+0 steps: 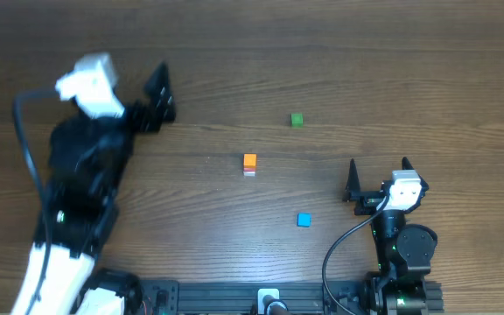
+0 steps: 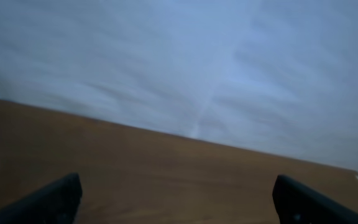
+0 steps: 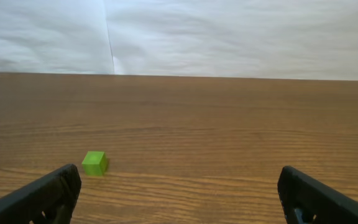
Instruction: Stack Cubes
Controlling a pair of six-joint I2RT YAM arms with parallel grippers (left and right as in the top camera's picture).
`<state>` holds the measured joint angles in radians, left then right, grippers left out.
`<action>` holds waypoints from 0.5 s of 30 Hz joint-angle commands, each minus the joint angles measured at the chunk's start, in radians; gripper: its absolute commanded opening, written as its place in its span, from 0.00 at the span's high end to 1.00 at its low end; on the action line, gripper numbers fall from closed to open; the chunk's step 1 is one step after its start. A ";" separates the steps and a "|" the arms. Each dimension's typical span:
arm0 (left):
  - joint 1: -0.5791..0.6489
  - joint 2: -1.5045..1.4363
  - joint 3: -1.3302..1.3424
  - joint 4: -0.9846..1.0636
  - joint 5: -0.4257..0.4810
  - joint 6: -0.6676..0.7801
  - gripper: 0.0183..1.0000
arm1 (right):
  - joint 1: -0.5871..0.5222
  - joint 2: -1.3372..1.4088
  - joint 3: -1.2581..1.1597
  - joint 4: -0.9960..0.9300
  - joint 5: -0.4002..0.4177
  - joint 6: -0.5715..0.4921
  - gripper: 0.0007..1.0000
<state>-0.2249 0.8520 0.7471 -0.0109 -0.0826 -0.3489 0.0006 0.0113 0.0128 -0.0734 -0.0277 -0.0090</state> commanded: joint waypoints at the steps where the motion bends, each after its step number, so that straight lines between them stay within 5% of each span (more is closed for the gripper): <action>1: 0.112 -0.218 -0.234 0.047 0.147 0.085 0.01 | -0.001 -0.006 -0.008 0.002 0.002 -0.006 0.01; 15: 0.209 -0.703 -0.678 0.050 0.161 0.215 0.00 | -0.001 -0.006 -0.008 0.002 0.002 -0.007 0.01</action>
<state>-0.0299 0.1955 0.1135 0.0345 0.0582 -0.1707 0.0006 0.0109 0.0128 -0.0734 -0.0277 -0.0086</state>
